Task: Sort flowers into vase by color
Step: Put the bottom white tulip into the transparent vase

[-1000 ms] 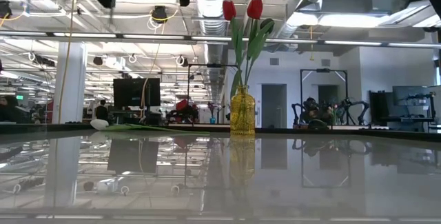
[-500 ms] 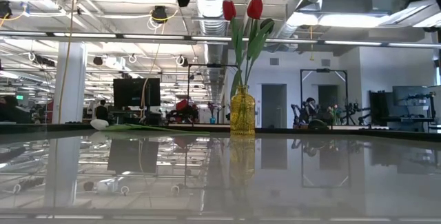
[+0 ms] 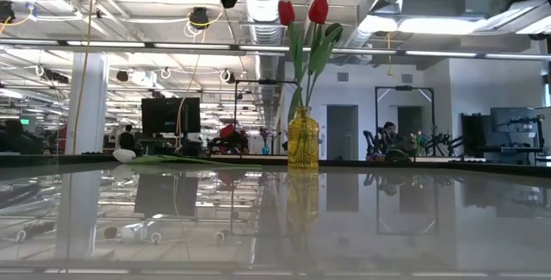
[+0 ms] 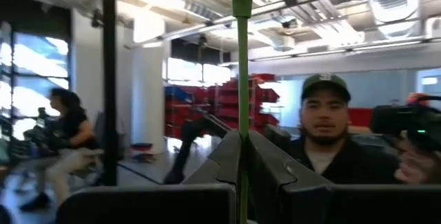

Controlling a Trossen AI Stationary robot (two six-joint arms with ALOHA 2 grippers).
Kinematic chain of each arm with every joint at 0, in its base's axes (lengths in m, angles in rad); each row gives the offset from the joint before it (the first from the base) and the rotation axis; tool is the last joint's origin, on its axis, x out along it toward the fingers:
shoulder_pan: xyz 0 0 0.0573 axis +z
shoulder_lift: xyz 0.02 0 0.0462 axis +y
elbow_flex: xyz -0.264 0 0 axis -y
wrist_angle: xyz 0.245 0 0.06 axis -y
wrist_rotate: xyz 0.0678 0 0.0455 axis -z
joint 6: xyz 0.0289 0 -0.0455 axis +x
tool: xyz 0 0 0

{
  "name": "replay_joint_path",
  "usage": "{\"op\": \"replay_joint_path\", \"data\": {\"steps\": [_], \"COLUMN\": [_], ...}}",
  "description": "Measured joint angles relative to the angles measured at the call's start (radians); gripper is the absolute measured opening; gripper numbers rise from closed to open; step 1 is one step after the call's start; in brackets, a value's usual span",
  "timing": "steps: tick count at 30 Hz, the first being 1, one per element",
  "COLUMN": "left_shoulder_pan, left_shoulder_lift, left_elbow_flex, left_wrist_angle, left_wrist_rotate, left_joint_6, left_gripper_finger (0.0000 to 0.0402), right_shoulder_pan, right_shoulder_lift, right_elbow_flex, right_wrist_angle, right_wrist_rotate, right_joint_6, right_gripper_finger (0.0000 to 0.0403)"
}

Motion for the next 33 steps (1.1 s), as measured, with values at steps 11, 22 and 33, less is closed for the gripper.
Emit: {"op": "replay_joint_path", "data": {"steps": [11, 22, 33], "left_shoulder_pan": [-0.357, -0.522, -0.763], "left_shoulder_lift": [0.097, 0.102, 0.174], "left_elbow_flex": [0.009, 0.047, 0.046], "left_wrist_angle": [0.002, -0.144, -0.285], "left_wrist_rotate": [-0.057, -0.265, -0.56], "left_joint_6": [0.163, 0.245, 0.287], "left_gripper_finger": [0.0, 0.0, 0.0], "right_shoulder_pan": [0.035, 0.083, 0.152], "right_shoulder_lift": [0.0, 0.001, 0.001], "right_elbow_flex": [0.0, 0.0, 0.0], "right_wrist_angle": [-0.009, -0.042, -0.137], "right_wrist_rotate": [0.0, 0.01, 0.111], "right_joint_6": [0.008, 0.019, 0.003], "right_gripper_finger": [0.0191, 0.0191, 0.0191]}}
